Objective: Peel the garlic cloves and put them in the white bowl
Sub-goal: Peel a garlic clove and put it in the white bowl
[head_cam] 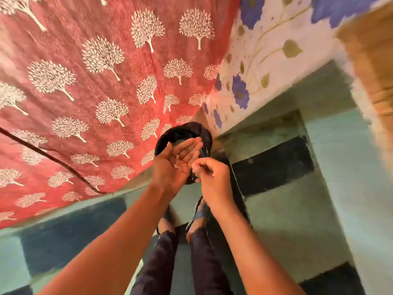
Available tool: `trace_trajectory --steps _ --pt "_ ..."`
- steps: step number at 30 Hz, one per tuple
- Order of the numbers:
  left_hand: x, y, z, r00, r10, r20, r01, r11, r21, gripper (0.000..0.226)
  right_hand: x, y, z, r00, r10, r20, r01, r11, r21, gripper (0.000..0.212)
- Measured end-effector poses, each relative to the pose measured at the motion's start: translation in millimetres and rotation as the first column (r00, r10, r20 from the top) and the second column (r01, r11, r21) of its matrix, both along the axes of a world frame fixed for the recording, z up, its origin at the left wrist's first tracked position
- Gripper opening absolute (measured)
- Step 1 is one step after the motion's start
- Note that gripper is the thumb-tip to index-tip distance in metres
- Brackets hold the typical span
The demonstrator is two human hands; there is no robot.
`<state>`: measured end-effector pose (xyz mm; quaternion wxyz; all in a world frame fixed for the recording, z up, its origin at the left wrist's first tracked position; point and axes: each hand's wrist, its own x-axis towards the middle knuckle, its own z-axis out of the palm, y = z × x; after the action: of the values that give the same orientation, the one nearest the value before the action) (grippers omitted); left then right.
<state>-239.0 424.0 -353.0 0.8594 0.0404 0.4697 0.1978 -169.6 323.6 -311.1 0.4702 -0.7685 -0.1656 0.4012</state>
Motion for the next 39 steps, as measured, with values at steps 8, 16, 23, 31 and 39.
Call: trace_trajectory --steps 8,16,23,31,39 --pt "3.5 52.5 -246.2 0.960 0.001 -0.280 -0.009 1.000 -0.028 0.063 -4.8 63.6 -251.6 0.939 0.180 0.292 -0.176 0.984 -0.043 0.029" --pt "2.8 68.4 -286.0 0.989 -0.032 -0.144 0.023 0.997 -0.069 0.071 -7.8 74.1 -343.3 0.889 0.446 0.108 -0.409 0.877 -0.253 0.071" --pt "12.4 58.4 -259.6 0.977 -0.170 -0.132 0.168 0.985 -0.027 0.082 1.2 79.9 -342.2 0.946 0.322 0.032 -0.305 0.922 -0.238 0.068" --pt "1.3 51.7 -223.9 0.949 -0.203 -0.241 0.219 0.975 0.043 0.089 11.8 81.0 -319.4 0.862 0.494 0.116 -0.470 0.864 -0.181 0.062" --pt "-29.7 33.6 -95.5 0.783 -0.195 -0.591 0.477 0.798 0.369 0.019 14.3 54.9 -185.4 0.983 -0.025 0.181 0.061 0.978 -0.198 0.020"
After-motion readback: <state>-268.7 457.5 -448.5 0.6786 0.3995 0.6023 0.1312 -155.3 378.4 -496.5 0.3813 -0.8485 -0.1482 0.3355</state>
